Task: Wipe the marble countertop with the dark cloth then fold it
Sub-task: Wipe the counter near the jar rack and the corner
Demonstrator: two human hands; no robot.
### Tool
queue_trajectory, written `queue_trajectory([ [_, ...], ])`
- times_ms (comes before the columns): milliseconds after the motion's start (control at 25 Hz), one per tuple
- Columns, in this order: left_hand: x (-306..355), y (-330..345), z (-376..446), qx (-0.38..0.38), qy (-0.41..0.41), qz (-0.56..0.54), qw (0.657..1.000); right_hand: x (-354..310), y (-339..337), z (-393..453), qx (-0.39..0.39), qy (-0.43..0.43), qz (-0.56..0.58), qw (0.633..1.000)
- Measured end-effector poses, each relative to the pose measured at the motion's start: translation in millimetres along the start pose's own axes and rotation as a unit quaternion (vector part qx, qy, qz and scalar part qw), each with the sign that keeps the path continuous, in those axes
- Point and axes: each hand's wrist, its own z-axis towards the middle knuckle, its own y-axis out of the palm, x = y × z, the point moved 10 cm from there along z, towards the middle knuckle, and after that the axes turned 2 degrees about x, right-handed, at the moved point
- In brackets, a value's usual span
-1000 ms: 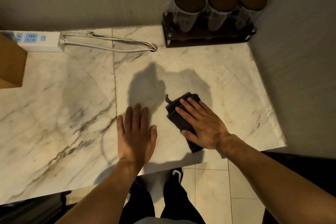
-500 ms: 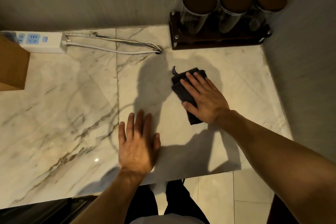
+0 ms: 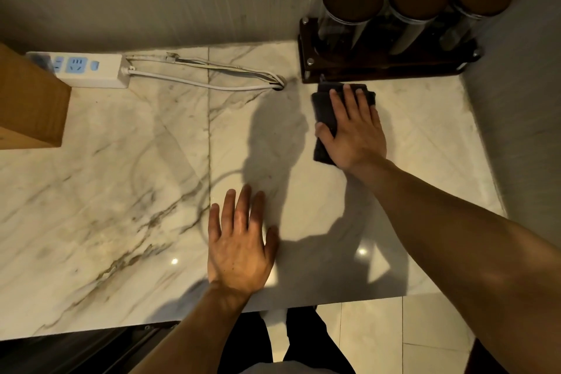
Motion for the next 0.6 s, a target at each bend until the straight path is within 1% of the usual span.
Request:
queue_trajectory([
  [200, -1, 0, 1, 0.001, -0.010, -0.005, 1.000, 15, -2, -14, 0.031, 0.114, 0.037, 0.992],
  [320, -2, 1, 0, 0.004, -0.007, -0.015, 1.000, 25, -2, -37, 0.044, 0.165, 0.052, 0.984],
  [480, -2, 0, -1, 0.010, 0.010, -0.023, 1.000, 30, 3, -75, 0.036, 0.193, 0.050, 0.979],
  [600, -2, -2, -3, 0.012, 0.007, -0.033, 0.999, 32, 5, -109, 0.035, 0.199, 0.033, 0.979],
])
